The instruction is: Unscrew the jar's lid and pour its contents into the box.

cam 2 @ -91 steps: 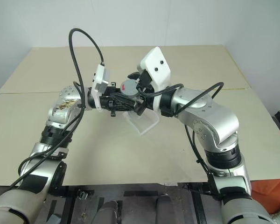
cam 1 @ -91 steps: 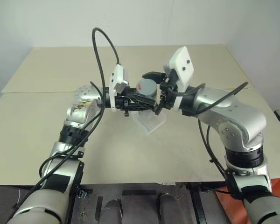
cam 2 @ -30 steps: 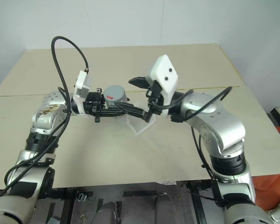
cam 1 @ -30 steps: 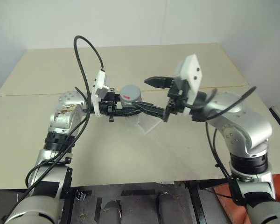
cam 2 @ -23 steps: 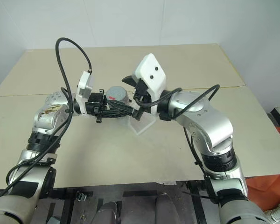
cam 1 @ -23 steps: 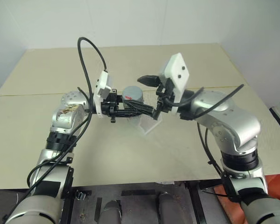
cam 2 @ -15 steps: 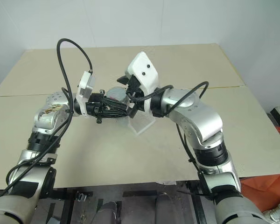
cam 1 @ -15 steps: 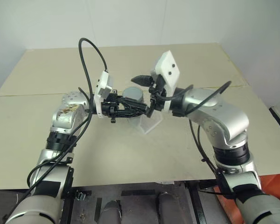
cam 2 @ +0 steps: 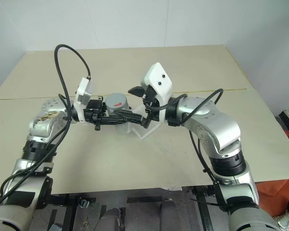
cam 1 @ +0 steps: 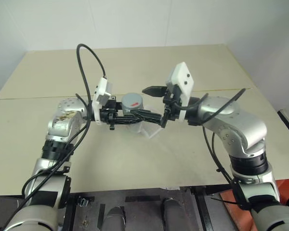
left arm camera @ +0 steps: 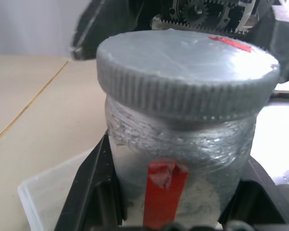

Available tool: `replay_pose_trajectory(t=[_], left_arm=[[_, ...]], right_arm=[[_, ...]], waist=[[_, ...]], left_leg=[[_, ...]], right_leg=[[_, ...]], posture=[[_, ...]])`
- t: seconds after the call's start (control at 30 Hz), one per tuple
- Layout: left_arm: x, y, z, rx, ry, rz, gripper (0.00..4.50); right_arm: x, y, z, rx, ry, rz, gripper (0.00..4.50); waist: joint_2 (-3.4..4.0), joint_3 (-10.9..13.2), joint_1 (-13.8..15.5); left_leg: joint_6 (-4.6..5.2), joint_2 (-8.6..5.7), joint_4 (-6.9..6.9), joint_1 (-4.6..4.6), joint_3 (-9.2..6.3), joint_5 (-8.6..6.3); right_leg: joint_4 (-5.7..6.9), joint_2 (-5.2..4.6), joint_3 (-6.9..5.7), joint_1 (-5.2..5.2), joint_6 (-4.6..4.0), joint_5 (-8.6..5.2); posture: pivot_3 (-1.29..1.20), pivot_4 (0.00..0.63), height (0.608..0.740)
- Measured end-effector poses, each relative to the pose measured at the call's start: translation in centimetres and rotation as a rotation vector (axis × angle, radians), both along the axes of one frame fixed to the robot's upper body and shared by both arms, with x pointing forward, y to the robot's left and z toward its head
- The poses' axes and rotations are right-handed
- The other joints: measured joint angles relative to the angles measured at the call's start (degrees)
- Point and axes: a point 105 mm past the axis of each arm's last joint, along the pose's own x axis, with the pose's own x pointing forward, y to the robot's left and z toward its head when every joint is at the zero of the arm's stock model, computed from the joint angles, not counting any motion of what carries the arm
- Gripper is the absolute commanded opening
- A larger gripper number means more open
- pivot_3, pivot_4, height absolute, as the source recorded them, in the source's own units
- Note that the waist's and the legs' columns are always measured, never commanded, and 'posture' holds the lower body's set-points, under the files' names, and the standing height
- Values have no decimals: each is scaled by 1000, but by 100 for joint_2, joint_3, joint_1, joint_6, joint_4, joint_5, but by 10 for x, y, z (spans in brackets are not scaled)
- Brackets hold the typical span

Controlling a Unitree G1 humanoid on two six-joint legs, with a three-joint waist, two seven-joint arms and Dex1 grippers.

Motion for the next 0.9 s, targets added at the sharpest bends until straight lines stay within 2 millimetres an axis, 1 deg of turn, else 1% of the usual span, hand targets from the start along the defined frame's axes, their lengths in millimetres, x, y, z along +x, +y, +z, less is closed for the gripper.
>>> replay_pose_trajectory(t=[0.1, 0.13, 0.2, 0.33, 0.47, 0.6, 0.7, 0.9], left_arm=[[-7, 6, 1, 4, -13, -16, 1922], [-8, 9, 0, 9, -10, -15, 1922], [-8, 10, 0, 7, -8, -20, 1922], [-8, 9, 1, 2, -10, -22, 1922], [-5, 0, 5, -26, -19, -23, 1922], [-3, -10, 7, -41, -32, -44, 1922], [-3, -12, 6, -39, -33, -54, 1922], [-4, -15, 5, -42, -30, -66, 1922]], right_arm=[[15, -34, 6, 45, 2, -143, 4463], [15, -40, 8, 54, -2, -162, 4463], [14, -45, 6, 58, 5, -171, 4463], [9, -46, 0, 40, 30, -152, 4463], [-12, -30, 8, 52, 4, -45, 4463], [-23, -4, 17, 67, -24, 33, 4463], [-21, 9, 14, 51, -25, 42, 4463], [-8, 25, 12, 34, -4, 27, 4463]], waist=[[0, 0, 37], [0, 0, 39], [0, 0, 38], [0, 0, 25], [0, 0, 19], [0, 0, 11], [0, 0, 10], [0, 0, 5]], left_leg=[[0, -1, 0, -3, 1, 0], [1, 0, -1, -2, 1, 0], [1, -1, -1, -2, 2, 0], [1, 0, -1, -1, 2, -1], [1, 0, -1, -2, 2, -1], [1, 0, 0, 2, 1, -1], [1, 0, 0, 1, 0, 0], [0, 0, -1, 1, 0, 0]], right_leg=[[-3, -1, 0, 1, 0, 0], [-4, 0, -1, 1, 0, 0], [-4, -1, 0, 1, 0, 0], [-3, 0, 0, 0, 0, 0], [-4, 0, 0, 2, 0, 0], [1, 0, 0, 2, 0, 0], [0, 1, 0, 1, 0, 0], [0, 1, 0, -1, -1, 0]], posture=[[0, 150, 740], [0, 150, 740], [0, 150, 740], [0, 150, 740], [0, 150, 740], [0, 150, 740], [0, 150, 740], [0, 150, 740]])
